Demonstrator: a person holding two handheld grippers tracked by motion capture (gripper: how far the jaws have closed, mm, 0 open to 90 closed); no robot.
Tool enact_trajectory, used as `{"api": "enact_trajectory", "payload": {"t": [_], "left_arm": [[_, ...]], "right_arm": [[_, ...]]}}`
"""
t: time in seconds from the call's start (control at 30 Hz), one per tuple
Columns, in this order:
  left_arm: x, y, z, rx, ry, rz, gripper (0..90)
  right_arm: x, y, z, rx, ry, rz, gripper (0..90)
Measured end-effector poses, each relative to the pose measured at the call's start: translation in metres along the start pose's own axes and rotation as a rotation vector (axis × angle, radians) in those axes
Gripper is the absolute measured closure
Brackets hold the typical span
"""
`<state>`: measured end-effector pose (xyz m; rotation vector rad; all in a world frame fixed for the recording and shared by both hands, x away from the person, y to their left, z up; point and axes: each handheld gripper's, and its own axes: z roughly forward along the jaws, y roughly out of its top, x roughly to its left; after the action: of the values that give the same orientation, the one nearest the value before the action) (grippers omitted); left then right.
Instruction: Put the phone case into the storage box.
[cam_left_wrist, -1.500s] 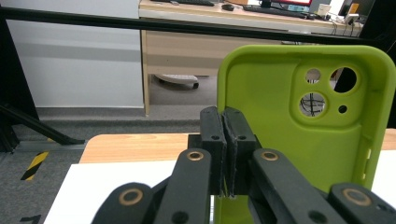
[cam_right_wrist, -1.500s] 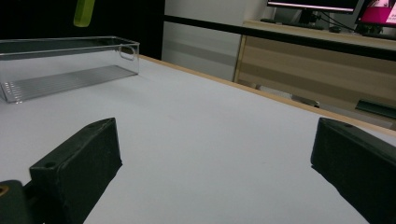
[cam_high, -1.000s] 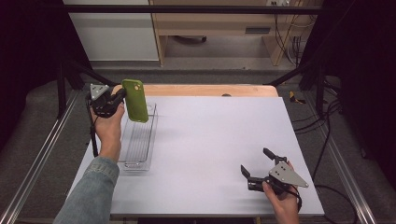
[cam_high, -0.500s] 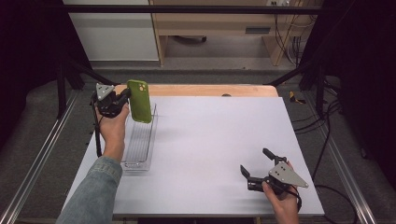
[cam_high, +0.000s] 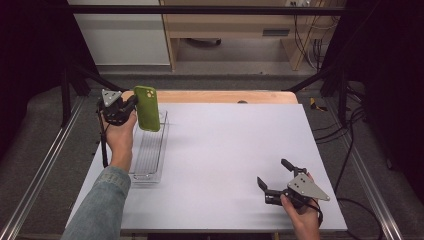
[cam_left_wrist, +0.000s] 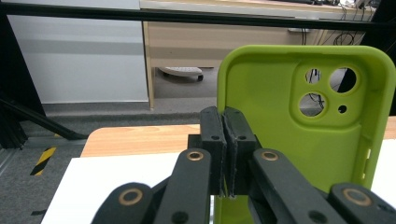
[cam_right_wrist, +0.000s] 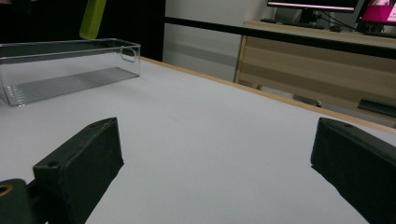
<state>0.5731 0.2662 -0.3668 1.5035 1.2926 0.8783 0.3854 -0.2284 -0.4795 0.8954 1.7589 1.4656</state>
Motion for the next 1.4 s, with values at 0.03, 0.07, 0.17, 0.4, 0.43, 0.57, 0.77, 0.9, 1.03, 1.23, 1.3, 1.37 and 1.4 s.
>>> {"api": "enact_trajectory", "payload": {"t": [0.03,0.07,0.17,0.4,0.43,0.57,0.77,0.9,1.03,1.23,1.3,1.37,1.4], "left_arm": [[-0.0012,-0.0001,0.0015,0.002,0.0,0.004,87.5],[-0.0012,-0.0001,0.0015,0.002,0.0,0.004,87.5],[-0.0029,-0.0003,0.0041,0.006,0.0,0.007,87.5],[-0.0043,-0.0009,0.0066,0.011,-0.008,0.028,87.5],[-0.0042,-0.0005,0.0066,0.01,-0.009,0.028,87.5],[-0.0039,-0.0002,0.0062,0.011,-0.007,0.023,87.5],[-0.0032,0.0003,0.0061,0.005,-0.003,0.012,87.5],[-0.0016,-0.0005,0.007,0.012,0.0,0.017,87.5],[-0.0012,-0.0025,0.0072,0.018,0.005,0.035,87.5],[0.0002,-0.0041,0.008,0.022,0.005,0.023,87.5],[0.0012,-0.004,0.0079,0.02,0.006,0.011,87.5],[0.0012,-0.0039,0.0078,0.02,0.009,0.012,87.5],[0.0012,-0.0042,0.0079,0.023,0.01,0.016,87.5]], "right_arm": [[0.0,0.0001,-0.0001,-0.001,0.0,-0.001,2.4],[0.0,0.0001,-0.0001,-0.001,0.0,-0.001,2.4],[-0.0005,0.0,-0.0003,-0.001,0.0,0.001,2.4],[-0.0009,-0.0001,-0.0003,-0.001,0.001,0.0,2.3],[-0.0007,-0.0001,-0.0002,0.0,0.002,0.001,2.4],[-0.0003,0.0001,-0.0003,0.0,0.003,0.001,2.4],[-0.0004,0.0,-0.0004,0.002,0.003,-0.001,2.4],[-0.0005,-0.0001,-0.0004,0.003,0.003,-0.001,2.4],[-0.0008,-0.0002,-0.0004,0.005,0.003,-0.003,2.4],[-0.0006,-0.0003,-0.0003,0.007,0.005,-0.002,2.4],[-0.0007,-0.0003,-0.0006,0.007,0.004,-0.001,2.5],[-0.0008,-0.0002,-0.0008,0.006,0.003,0.001,2.5],[-0.0008,-0.0002,-0.0008,0.005,0.004,0.001,2.5]]}}
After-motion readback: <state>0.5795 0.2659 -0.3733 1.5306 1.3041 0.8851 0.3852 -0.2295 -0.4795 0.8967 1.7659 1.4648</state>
